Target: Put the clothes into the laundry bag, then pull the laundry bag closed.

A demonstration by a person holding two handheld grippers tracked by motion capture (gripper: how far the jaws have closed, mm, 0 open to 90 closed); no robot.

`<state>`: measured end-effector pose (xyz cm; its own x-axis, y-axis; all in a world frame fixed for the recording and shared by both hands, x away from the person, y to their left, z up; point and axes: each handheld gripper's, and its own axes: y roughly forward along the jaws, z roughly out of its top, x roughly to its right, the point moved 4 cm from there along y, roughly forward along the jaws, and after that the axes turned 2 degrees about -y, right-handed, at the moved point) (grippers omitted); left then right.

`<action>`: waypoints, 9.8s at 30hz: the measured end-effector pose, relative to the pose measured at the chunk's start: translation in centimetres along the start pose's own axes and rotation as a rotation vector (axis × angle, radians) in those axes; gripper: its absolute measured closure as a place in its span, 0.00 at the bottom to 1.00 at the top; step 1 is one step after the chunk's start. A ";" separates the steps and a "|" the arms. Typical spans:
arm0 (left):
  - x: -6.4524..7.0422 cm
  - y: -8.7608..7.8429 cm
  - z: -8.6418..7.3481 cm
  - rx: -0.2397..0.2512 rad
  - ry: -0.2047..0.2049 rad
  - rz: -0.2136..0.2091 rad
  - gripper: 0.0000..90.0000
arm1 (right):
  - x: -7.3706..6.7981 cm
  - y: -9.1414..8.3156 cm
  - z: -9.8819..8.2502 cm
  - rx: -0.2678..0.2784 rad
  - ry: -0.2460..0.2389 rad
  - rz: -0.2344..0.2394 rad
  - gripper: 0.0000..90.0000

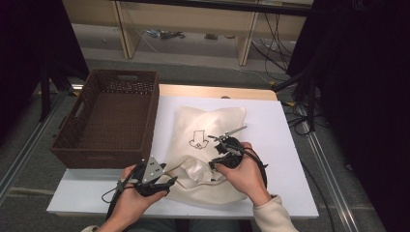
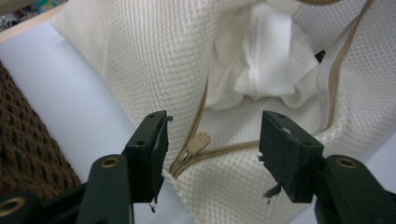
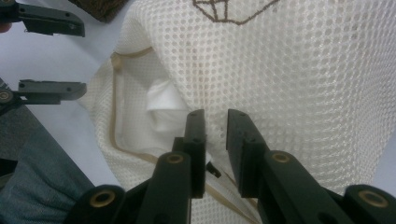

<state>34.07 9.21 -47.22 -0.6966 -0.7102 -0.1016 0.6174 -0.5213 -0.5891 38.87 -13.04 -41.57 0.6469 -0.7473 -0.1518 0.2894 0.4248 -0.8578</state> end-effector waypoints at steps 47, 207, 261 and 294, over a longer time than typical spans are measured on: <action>0.2 -2.7 -3.2 0.069 -0.111 -0.041 0.28 | -3.6 -0.7 1.8 0.226 -0.109 0.061 0.67; 1.8 3.3 -1.1 -0.046 -0.127 -0.222 0.71 | -7.6 5.3 0.5 -0.007 -0.151 0.135 0.98; 0.5 1.8 -0.3 -0.005 -0.271 -0.179 0.94 | -5.4 4.0 0.3 -0.031 -0.032 0.038 0.98; 0.3 1.7 -0.2 0.002 -0.244 -0.182 0.94 | -5.1 3.1 0.2 -0.065 -0.027 0.013 0.98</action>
<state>34.83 8.19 -48.45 -0.6877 -0.6976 0.2012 0.4916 -0.6513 -0.5781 36.62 -7.76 -43.34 0.6698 -0.7271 -0.1506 0.2348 0.3998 -0.8860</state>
